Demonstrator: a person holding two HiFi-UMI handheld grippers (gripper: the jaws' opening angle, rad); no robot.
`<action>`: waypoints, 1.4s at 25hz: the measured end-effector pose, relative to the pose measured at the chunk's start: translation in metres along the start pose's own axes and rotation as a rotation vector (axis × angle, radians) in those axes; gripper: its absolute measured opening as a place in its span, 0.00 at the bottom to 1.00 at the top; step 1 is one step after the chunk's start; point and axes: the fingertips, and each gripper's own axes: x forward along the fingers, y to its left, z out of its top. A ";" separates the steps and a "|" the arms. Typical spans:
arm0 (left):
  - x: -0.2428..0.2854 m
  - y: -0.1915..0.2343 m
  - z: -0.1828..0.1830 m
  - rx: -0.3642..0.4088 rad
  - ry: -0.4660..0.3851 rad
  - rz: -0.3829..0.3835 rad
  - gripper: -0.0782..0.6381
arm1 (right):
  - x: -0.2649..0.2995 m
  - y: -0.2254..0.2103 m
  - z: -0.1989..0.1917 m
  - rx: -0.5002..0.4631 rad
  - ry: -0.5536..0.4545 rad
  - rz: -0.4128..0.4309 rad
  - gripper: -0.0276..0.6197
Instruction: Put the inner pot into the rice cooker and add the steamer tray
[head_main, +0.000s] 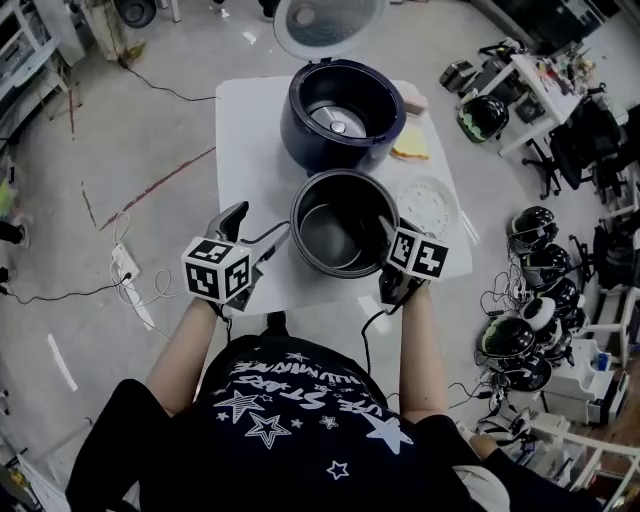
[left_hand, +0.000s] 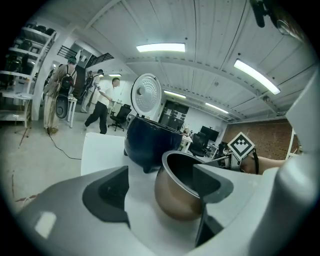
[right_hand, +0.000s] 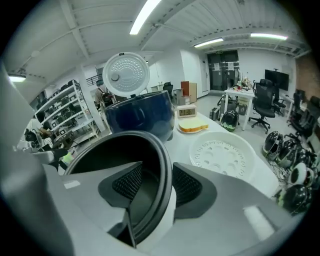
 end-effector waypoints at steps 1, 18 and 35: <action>0.001 0.002 0.001 -0.002 0.003 -0.001 0.66 | 0.003 0.000 -0.001 0.002 0.014 0.002 0.36; 0.060 -0.010 -0.004 0.030 0.166 -0.071 0.65 | 0.010 -0.001 -0.006 -0.037 0.082 -0.041 0.16; 0.054 -0.001 -0.043 0.044 0.356 -0.013 0.30 | -0.011 0.042 0.014 -0.217 -0.016 -0.057 0.16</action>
